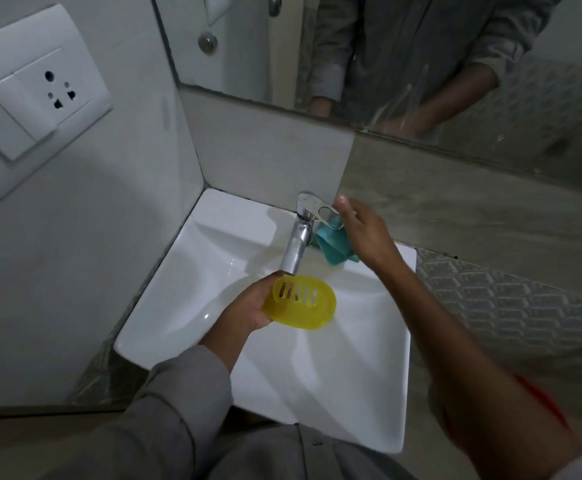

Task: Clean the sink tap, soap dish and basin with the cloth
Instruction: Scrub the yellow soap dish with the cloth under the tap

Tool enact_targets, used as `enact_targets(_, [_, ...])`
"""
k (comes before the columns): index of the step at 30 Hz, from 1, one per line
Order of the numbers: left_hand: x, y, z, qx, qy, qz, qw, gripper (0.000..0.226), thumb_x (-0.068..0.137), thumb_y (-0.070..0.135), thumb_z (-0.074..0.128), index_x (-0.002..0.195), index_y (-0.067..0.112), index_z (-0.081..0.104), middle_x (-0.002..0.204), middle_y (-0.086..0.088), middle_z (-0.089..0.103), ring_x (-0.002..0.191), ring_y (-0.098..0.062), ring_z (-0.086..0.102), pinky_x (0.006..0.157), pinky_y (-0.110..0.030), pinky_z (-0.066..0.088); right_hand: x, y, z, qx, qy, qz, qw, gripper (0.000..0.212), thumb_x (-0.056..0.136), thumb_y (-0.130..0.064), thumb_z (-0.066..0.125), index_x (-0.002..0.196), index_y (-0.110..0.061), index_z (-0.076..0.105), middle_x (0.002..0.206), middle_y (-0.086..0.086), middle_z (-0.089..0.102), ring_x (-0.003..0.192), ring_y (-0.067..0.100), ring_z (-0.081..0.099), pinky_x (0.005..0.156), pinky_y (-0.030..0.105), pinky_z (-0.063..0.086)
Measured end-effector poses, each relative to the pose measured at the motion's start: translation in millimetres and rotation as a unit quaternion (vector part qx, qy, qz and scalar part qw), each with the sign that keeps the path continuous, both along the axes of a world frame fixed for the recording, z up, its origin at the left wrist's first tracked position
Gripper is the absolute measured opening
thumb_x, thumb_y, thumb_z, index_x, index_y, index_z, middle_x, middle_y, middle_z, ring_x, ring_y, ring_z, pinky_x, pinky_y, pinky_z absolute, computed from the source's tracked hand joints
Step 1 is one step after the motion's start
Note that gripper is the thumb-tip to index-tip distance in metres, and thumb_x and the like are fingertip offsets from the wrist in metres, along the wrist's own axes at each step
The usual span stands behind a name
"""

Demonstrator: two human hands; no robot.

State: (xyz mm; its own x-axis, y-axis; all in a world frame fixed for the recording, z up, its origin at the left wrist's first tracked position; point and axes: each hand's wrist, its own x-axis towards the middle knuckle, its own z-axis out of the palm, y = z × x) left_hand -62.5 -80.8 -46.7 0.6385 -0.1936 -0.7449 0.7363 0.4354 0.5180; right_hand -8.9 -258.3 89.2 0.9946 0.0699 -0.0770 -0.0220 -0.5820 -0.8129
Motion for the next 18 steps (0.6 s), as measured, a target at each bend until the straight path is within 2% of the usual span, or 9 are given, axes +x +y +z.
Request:
enact_targets(2, [3, -7, 1, 0.011, 0.003, -0.013, 1.000, 0.010, 0.086, 0.020, 0.061, 0.091, 0.013, 0.065, 0.081, -0.008, 0.061, 0.071, -0.022, 0.060, 0.070, -0.034, 0.054, -29, -10, -21, 0.080, 0.016, -0.098, 0.992, 0.038, 0.095, -0.051, 0.042, 0.100, -0.022, 0.066, 0.090, 0.000, 0.067, 0.079, 0.011, 0.061, 0.067, 0.025, 0.046])
enact_targets(4, [6, -13, 1, 0.027, 0.002, -0.015, 1.000, 0.020, 0.087, 0.020, 0.060, 0.105, 0.012, 0.064, 0.091, -0.012, 0.062, 0.079, -0.026, 0.060, 0.079, -0.038, 0.052, -59, -20, -47, 0.075, 0.049, -0.124, 0.988, 0.025, 0.094, -0.042, 0.050, 0.093, -0.022, 0.066, 0.084, -0.002, 0.066, 0.073, 0.009, 0.059, 0.062, 0.019, 0.046])
enact_targets(6, [7, -16, 1, 0.041, 0.004, -0.004, 0.999, 0.029, 0.087, 0.022, 0.061, 0.113, 0.009, 0.065, 0.101, -0.016, 0.065, 0.089, -0.032, 0.062, 0.092, -0.048, 0.050, -83, -28, -72, 0.063, 0.095, -0.141, 0.983, 0.017, 0.093, -0.037, 0.055, 0.087, -0.024, 0.063, 0.086, 0.005, 0.067, 0.073, 0.014, 0.060, 0.065, 0.026, 0.047])
enact_targets(7, [7, -16, 1, 0.051, 0.006, -0.001, 0.999, 0.027, 0.087, 0.023, 0.062, 0.109, 0.009, 0.067, 0.099, -0.017, 0.066, 0.089, -0.032, 0.063, 0.095, -0.051, 0.049, -93, -31, -81, 0.062, 0.124, -0.151, 0.979, 0.016, 0.093, -0.038, 0.056, 0.086, -0.026, 0.061, 0.090, 0.007, 0.067, 0.073, 0.014, 0.059, 0.065, 0.028, 0.046])
enact_targets(9, [6, -15, 0, 0.065, 0.011, 0.004, 0.998, 0.016, 0.086, 0.024, 0.063, 0.094, 0.011, 0.068, 0.087, -0.013, 0.068, 0.078, -0.030, 0.064, 0.088, -0.049, 0.052, -105, -33, -93, 0.070, 0.199, -0.151, 0.966, 0.022, 0.092, -0.046, 0.055, 0.088, -0.025, 0.061, 0.092, 0.006, 0.066, 0.071, 0.013, 0.057, 0.059, 0.026, 0.044])
enact_targets(12, [5, -16, -2, 0.068, 0.012, 0.001, 0.998, 0.014, 0.089, 0.025, 0.060, 0.089, 0.014, 0.069, 0.082, -0.011, 0.069, 0.073, -0.027, 0.065, 0.075, -0.041, 0.054, -111, -28, -98, 0.131, 0.276, -0.107, 0.946, 0.032, 0.093, -0.052, 0.049, 0.084, -0.023, 0.058, 0.073, 0.001, 0.059, 0.055, 0.013, 0.049, 0.042, 0.020, 0.035])
enact_targets(15, [1, -16, -1, 0.063, 0.002, -0.017, 0.998, 0.020, 0.093, 0.028, 0.055, 0.089, 0.015, 0.069, 0.078, -0.009, 0.072, 0.071, -0.024, 0.066, 0.068, -0.036, 0.055, -109, -23, -98, 0.213, 0.245, -0.082, 0.942, 0.034, 0.096, -0.044, 0.047, 0.071, -0.020, 0.051, 0.060, 0.002, 0.050, 0.044, 0.011, 0.042, 0.039, 0.021, 0.030])
enact_targets(18, [-6, -12, -2, 0.135, -0.014, -0.062, 0.989, 0.023, 0.092, 0.036, 0.057, 0.093, 0.015, 0.066, 0.087, -0.010, 0.069, 0.075, -0.024, 0.064, 0.070, -0.033, 0.052, -102, -17, -97, 0.242, 0.206, -0.059, 0.946, 0.035, 0.097, -0.030, 0.050, 0.065, -0.029, 0.063, 0.054, -0.010, 0.055, 0.044, 0.000, 0.047, 0.040, 0.014, 0.035])
